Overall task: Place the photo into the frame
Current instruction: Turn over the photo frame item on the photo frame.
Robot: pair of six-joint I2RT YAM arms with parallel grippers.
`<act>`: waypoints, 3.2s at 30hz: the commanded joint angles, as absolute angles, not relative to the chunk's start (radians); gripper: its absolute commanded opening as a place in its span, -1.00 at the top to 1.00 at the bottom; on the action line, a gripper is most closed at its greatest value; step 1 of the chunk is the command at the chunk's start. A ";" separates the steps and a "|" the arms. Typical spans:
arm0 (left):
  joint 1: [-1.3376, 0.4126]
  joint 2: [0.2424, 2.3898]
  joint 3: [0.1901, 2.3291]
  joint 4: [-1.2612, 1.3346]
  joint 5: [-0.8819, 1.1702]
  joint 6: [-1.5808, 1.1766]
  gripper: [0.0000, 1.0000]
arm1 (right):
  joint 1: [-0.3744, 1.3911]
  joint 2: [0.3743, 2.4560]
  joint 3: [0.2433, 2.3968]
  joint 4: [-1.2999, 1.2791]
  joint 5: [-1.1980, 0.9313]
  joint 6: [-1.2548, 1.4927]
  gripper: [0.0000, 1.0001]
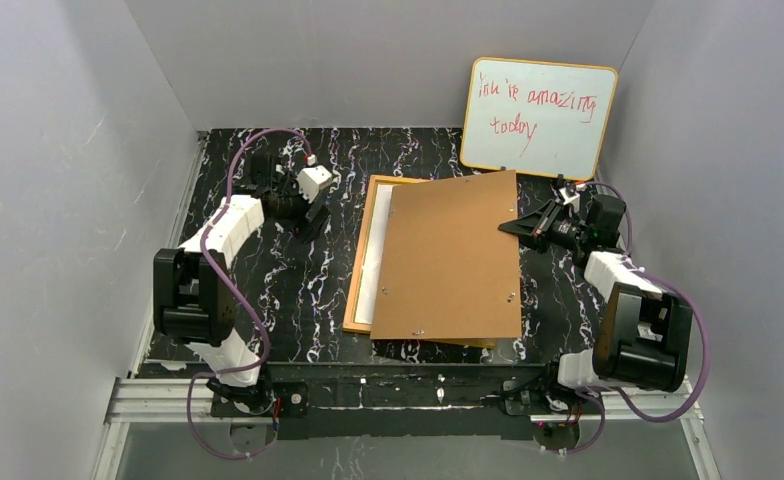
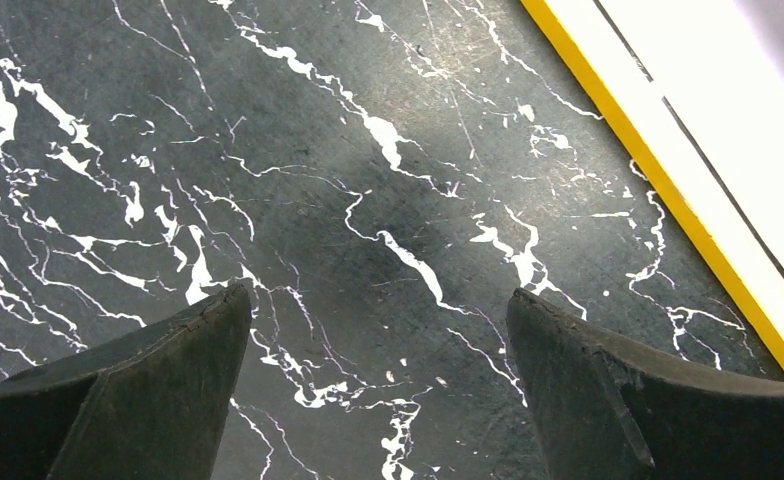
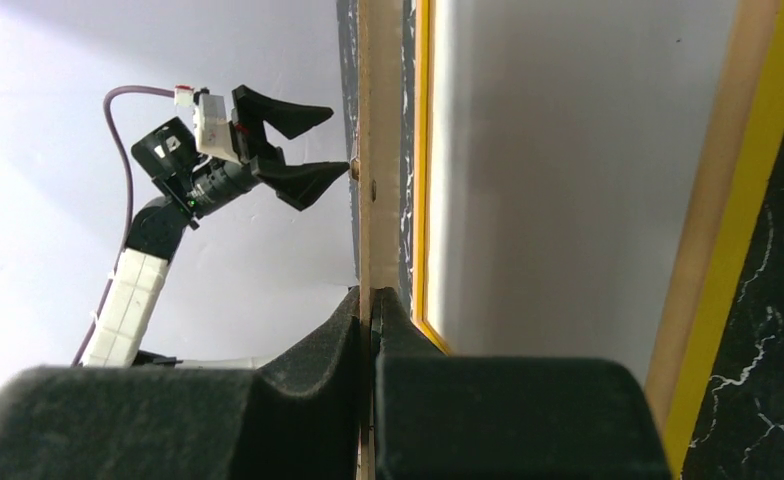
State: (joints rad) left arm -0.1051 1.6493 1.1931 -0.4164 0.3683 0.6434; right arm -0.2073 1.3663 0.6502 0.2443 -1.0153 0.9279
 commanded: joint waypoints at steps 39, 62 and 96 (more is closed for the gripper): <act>-0.133 1.709 1.217 -0.485 0.398 0.655 -0.96 | -0.107 1.662 0.738 0.615 -1.000 1.087 0.97; -0.146 1.712 1.204 -0.497 0.385 0.673 -0.96 | -0.081 1.741 0.744 0.714 -0.958 1.114 0.97; -0.175 1.756 1.170 -0.509 0.394 0.689 -0.96 | 0.039 1.782 0.693 0.754 -0.834 1.056 0.97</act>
